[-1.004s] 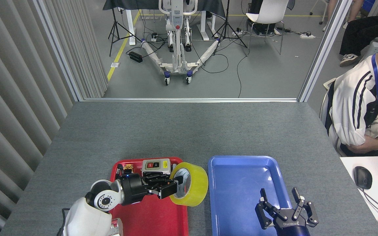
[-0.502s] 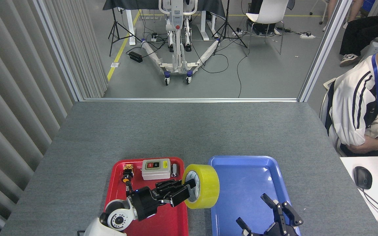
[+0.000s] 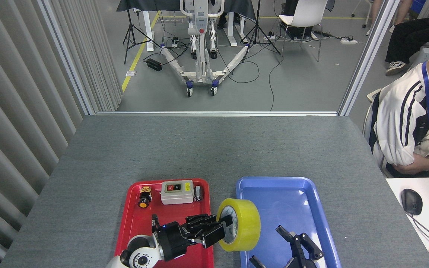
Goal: Place and move tape with both arms
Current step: 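Pass the tape roll from the left gripper to the right gripper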
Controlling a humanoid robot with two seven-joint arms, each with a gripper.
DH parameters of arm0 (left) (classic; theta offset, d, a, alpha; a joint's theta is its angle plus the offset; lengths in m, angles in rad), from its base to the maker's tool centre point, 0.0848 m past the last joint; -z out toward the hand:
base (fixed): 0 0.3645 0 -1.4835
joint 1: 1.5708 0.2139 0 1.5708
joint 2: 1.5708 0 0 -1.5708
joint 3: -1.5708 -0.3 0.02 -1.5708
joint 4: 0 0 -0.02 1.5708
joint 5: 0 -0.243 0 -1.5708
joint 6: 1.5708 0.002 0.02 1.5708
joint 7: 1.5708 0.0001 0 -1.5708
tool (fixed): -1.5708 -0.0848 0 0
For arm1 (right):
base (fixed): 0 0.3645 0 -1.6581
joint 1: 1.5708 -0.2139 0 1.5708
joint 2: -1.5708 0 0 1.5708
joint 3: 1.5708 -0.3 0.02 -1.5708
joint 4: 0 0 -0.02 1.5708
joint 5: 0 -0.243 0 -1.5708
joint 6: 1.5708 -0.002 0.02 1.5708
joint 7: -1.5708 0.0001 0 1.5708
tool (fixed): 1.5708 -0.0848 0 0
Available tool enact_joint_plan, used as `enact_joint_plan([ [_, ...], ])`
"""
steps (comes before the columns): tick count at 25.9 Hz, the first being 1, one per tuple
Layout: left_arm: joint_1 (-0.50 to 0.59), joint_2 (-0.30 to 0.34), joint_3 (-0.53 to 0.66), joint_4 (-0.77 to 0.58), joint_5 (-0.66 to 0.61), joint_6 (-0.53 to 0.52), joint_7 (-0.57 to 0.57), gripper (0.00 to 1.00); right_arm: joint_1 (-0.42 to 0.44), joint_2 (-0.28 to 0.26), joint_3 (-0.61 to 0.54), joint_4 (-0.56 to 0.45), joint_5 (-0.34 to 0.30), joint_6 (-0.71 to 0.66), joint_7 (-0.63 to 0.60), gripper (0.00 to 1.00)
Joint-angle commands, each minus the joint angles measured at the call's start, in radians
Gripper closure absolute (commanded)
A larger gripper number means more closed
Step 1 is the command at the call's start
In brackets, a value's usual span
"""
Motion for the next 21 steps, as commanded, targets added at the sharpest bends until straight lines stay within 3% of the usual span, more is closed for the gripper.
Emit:
enact_joint_plan([
  [1,0.005,0.004,-0.041,-0.035,0.0,0.0,0.004,1.0,-0.006,0.018,0.028,0.029,-0.003,0.0,0.002,0.0],
  [10,0.034,0.004,-0.109,-0.071,0.0,0.0,0.1,1.0,-0.007,0.024,0.076,0.038,-0.003,0.0,0.001,0.04],
  [18,0.063,0.001,-0.119,-0.071,0.0,0.0,0.162,1.0,0.007,0.013,0.073,0.003,-0.001,0.0,-0.085,0.62],
  [21,0.075,0.001,-0.127,-0.078,0.0,0.0,0.169,0.99,0.008,0.013,0.063,0.003,0.002,0.0,-0.091,0.76],
])
